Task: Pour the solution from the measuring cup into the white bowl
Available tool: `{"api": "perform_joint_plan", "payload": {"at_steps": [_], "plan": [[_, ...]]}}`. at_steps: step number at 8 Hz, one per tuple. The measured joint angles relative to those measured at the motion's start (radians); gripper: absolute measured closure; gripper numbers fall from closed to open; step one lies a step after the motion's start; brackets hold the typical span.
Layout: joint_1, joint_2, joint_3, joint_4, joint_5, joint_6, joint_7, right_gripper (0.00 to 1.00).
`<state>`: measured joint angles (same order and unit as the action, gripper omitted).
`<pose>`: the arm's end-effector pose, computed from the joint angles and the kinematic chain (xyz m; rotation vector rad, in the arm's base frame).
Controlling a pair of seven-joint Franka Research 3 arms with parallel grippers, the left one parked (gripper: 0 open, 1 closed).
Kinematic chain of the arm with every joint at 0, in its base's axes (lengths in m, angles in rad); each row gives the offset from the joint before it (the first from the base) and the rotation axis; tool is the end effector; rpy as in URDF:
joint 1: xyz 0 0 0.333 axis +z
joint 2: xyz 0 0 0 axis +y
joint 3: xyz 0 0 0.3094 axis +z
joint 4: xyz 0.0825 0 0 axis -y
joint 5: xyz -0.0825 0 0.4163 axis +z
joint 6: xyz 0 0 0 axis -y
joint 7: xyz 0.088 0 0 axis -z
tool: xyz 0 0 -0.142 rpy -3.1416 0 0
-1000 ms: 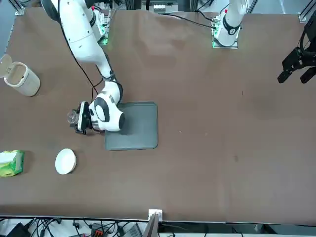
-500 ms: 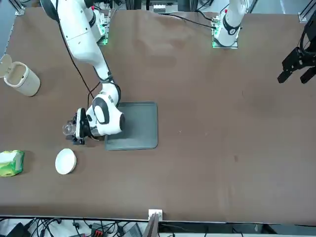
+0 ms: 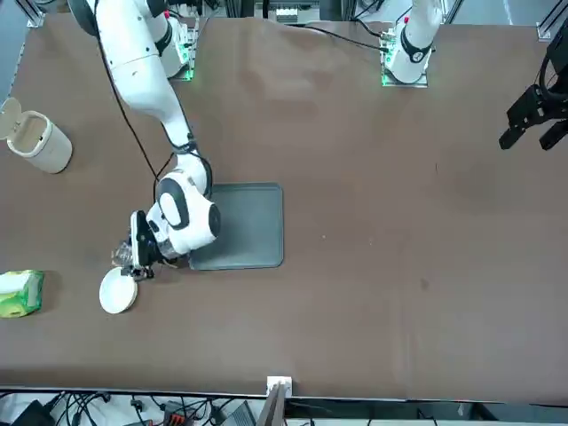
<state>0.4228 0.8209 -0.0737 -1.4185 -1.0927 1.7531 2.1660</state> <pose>0.7075 0.1497 0.1830 1.7431 -1.3160 1.0643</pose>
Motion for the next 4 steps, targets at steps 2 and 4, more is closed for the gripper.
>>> {"api": "perform_joint_plan", "payload": {"at_steps": [2, 4], "plan": [[-0.026, 0.000, 0.000, 0.010, 0.000, 0.072, -0.046, 0.27], [-0.046, 0.001, 0.000, 0.010, 0.000, 0.118, -0.074, 0.27]]}}
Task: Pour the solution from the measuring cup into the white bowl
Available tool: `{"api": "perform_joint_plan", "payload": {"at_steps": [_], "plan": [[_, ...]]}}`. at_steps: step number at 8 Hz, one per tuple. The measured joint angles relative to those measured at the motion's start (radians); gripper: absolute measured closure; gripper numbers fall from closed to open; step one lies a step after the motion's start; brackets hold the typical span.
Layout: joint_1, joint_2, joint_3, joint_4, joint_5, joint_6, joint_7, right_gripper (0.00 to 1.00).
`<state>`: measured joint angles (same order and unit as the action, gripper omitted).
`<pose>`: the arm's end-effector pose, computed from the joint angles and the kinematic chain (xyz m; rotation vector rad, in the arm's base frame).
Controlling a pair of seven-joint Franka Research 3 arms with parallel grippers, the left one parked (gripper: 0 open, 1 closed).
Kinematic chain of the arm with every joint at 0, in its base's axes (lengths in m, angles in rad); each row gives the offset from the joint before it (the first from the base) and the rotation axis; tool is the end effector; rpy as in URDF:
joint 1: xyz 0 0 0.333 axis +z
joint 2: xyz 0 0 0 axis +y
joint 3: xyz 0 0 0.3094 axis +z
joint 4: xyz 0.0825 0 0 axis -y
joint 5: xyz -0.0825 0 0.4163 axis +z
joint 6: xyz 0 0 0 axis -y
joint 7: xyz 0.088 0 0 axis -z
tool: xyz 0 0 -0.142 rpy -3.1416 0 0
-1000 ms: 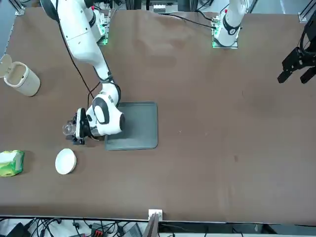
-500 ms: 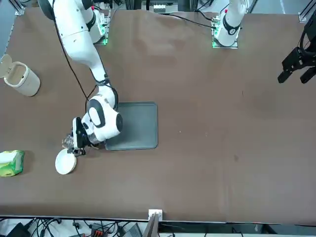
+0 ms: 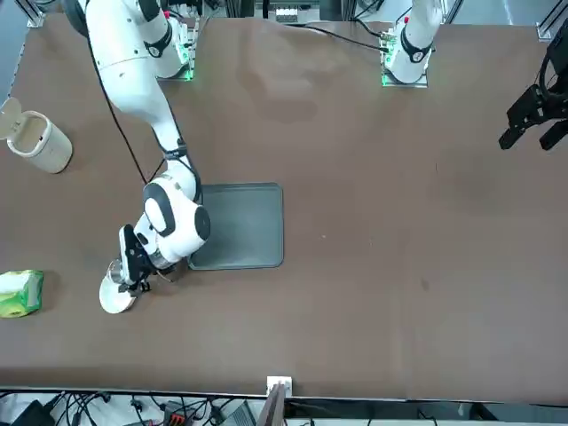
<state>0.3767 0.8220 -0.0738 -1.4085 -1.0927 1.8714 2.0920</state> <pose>0.7265 0.1345 0.1826 1.8608 -1.2887 1.0418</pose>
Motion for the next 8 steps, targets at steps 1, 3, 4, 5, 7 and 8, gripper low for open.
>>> {"api": "perform_joint_plan", "payload": {"at_steps": [1, 3, 4, 5, 7, 8], "plan": [[-0.013, 0.000, 0.000, 0.000, 0.000, 0.030, -0.012, 0.27], [-0.048, 0.000, 0.002, 0.000, 0.005, 0.086, -0.037, 0.27], [-0.068, 0.000, 0.003, 0.001, 0.032, 0.113, -0.066, 0.27], [-0.085, 0.000, 0.004, 0.006, 0.092, 0.135, -0.111, 0.27], [-0.112, -0.001, 0.004, 0.048, 0.231, 0.152, -0.217, 0.27], [-0.121, -0.002, 0.004, 0.068, 0.292, 0.152, -0.269, 0.27]]}}
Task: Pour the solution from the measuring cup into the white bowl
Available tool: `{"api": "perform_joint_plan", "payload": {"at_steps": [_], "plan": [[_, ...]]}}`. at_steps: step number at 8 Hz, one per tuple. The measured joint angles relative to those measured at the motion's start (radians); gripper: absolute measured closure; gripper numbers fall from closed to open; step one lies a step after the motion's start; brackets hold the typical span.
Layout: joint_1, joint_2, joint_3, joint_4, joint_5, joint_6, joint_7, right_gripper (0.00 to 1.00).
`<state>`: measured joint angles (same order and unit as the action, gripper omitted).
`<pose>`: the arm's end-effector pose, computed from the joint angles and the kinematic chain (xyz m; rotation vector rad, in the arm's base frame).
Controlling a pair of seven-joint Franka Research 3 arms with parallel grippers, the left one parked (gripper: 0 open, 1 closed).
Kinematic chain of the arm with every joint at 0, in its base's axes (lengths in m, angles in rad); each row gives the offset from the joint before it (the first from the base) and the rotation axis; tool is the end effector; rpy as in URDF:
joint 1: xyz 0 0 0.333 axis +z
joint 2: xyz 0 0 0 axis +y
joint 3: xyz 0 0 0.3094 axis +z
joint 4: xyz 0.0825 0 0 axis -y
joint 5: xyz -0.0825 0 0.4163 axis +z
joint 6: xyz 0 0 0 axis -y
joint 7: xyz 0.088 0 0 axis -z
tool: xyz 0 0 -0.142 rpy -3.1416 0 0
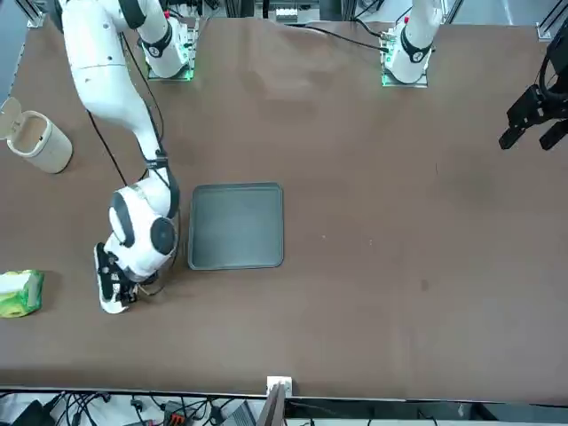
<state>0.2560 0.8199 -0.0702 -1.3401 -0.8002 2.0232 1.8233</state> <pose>0.7558 0.0868 0.1953 2.0926 -1.4308 0.7406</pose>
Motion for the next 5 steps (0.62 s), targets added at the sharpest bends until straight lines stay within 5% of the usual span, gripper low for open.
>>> {"api": "perform_joint_plan", "payload": {"at_steps": [5], "plan": [[-0.041, -0.001, 0.000, 0.032, 0.204, 0.000, -0.130, 0.27]]}}
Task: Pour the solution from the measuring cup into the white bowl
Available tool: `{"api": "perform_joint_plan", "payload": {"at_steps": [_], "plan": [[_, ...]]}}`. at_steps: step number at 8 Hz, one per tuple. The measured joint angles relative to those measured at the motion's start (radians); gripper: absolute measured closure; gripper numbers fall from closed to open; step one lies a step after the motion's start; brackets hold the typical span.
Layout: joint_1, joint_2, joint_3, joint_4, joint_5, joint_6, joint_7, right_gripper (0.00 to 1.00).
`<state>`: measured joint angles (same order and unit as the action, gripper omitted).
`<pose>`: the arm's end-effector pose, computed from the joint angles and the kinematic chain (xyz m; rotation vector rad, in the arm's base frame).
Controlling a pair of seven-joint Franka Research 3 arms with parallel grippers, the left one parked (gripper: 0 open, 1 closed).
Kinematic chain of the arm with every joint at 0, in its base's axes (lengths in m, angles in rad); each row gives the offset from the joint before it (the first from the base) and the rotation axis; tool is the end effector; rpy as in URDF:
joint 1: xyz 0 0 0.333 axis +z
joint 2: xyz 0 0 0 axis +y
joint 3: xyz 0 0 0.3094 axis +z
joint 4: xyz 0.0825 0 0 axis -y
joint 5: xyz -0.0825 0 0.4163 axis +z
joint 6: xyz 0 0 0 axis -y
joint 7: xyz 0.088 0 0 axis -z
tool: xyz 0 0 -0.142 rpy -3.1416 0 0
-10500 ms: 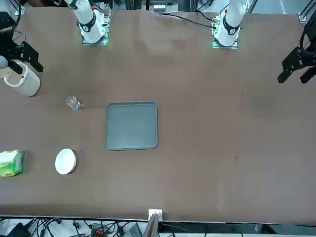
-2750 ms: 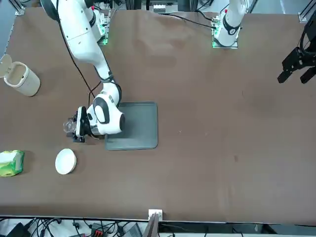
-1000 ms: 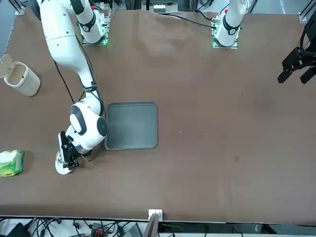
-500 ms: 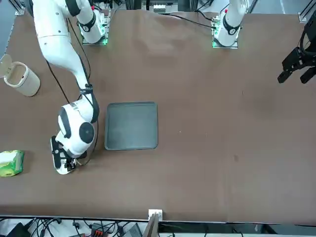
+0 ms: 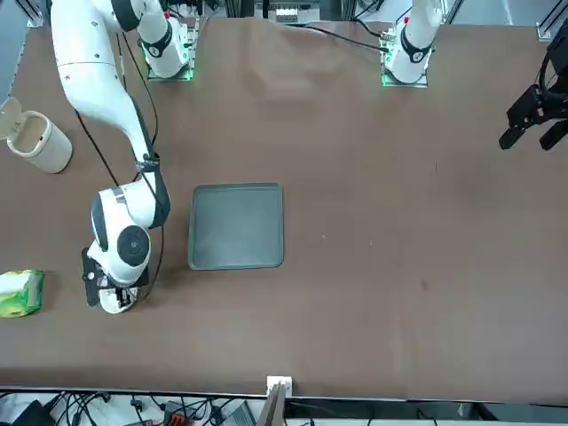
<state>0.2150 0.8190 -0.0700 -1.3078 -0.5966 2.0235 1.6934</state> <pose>0.7595 0.0704 0.2008 2.1740 -1.5386 0.5409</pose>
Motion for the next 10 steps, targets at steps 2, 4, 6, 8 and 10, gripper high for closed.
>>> {"api": "perform_joint_plan", "payload": {"at_steps": [2, 4, 6, 8, 10], "plan": [[0.000, 0.000, 0.003, 0.001, 0.037, 0.000, -0.019, 0.27], [-0.007, -0.004, 0.003, 0.004, 0.104, -0.001, -0.077, 0.27], [-0.026, -0.017, 0.003, 0.009, 0.165, -0.001, -0.139, 0.27], [-0.040, -0.025, 0.003, 0.011, 0.225, 0.000, -0.192, 0.27], [-0.051, -0.027, 0.003, 0.028, 0.283, -0.001, -0.240, 0.27]]}}
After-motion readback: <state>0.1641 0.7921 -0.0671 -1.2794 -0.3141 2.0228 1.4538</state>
